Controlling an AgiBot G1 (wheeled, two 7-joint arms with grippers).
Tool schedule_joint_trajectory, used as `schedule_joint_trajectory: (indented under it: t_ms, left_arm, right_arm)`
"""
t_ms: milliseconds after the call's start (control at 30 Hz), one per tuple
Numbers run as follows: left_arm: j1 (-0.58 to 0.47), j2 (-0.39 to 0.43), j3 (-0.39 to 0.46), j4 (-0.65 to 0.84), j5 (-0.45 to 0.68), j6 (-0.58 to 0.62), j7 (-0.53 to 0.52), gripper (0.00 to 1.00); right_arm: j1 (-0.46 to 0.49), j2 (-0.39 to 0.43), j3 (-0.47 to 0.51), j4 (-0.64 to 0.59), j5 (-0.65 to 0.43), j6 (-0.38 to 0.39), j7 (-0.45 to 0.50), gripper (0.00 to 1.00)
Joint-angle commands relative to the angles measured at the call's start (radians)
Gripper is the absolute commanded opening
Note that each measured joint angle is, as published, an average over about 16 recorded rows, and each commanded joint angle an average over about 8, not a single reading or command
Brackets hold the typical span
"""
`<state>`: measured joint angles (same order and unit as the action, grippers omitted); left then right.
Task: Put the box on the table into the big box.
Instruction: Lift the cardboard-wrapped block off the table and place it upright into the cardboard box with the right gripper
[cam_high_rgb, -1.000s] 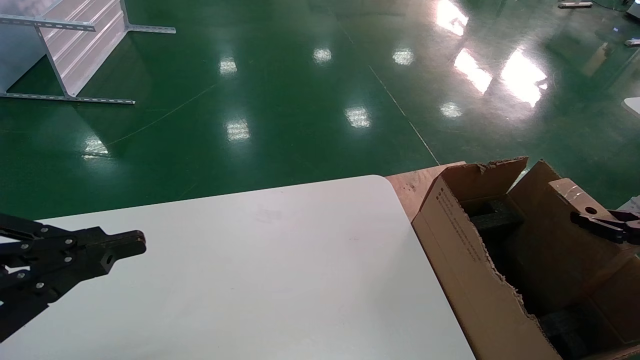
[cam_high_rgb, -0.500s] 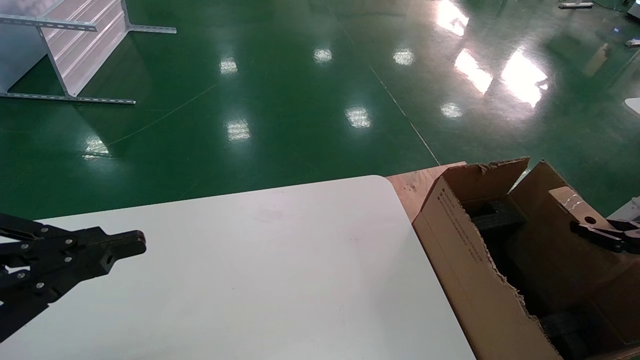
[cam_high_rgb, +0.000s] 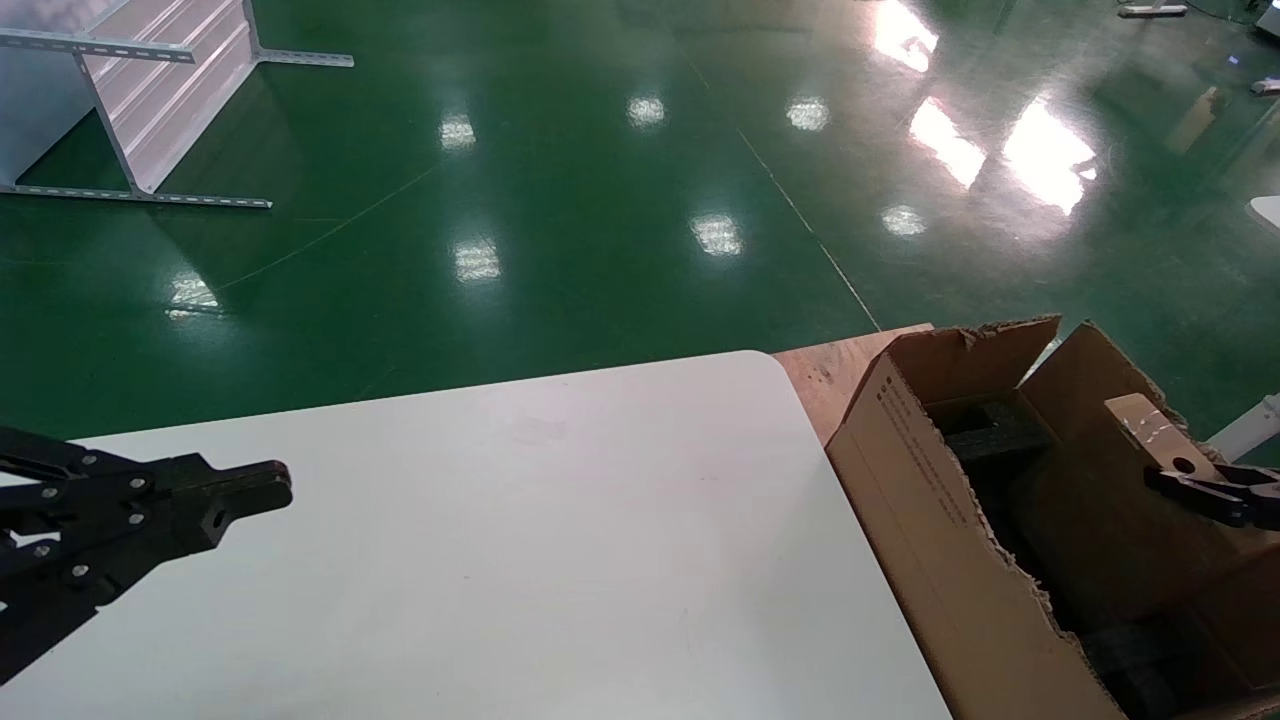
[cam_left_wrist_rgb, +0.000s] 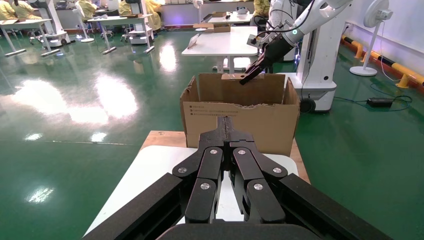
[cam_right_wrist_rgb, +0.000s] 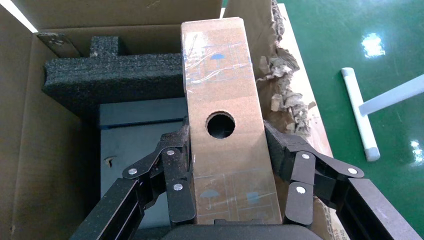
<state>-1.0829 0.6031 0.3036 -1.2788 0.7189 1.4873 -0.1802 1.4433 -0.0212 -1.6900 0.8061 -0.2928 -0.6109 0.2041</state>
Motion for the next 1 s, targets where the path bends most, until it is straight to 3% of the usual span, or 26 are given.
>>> schedule_joint_trajectory:
  t_ms: [33, 67, 100, 300, 333, 367, 1000]
  left_arm:
    - [0.000, 0.000, 0.000, 0.000, 0.000, 0.000, 0.000, 0.00]
    - [0.000, 0.000, 0.000, 0.000, 0.000, 0.000, 0.000, 0.04]
    - [0.000, 0.000, 0.000, 0.000, 0.000, 0.000, 0.000, 0.16]
    - [0.000, 0.000, 0.000, 0.000, 0.000, 0.000, 0.000, 0.90]
    - [0.000, 0.000, 0.000, 0.000, 0.000, 0.000, 0.000, 0.99]
    - [0.000, 0.000, 0.000, 0.000, 0.000, 0.000, 0.000, 1.00]
    - [0.000, 0.000, 0.000, 0.000, -0.001, 0.000, 0.000, 1.00]
  right_arm:
    - [-0.003, -0.001, -0.002, -0.006, 0.003, -0.001, 0.000, 0.03]
    - [-0.003, -0.002, -0.003, -0.008, 0.003, -0.002, -0.001, 0.14]
    - [-0.003, -0.003, -0.003, -0.009, 0.003, -0.004, -0.002, 0.26]
    - [-0.002, -0.005, -0.001, -0.011, -0.001, -0.011, -0.010, 0.98]
    - [-0.001, -0.005, -0.001, -0.011, -0.002, -0.012, -0.011, 1.00]
    - [-0.002, -0.005, -0.001, -0.011, -0.003, -0.013, -0.012, 1.00]
    - [-0.001, -0.005, 0.000, -0.010, -0.005, -0.012, -0.012, 1.00]
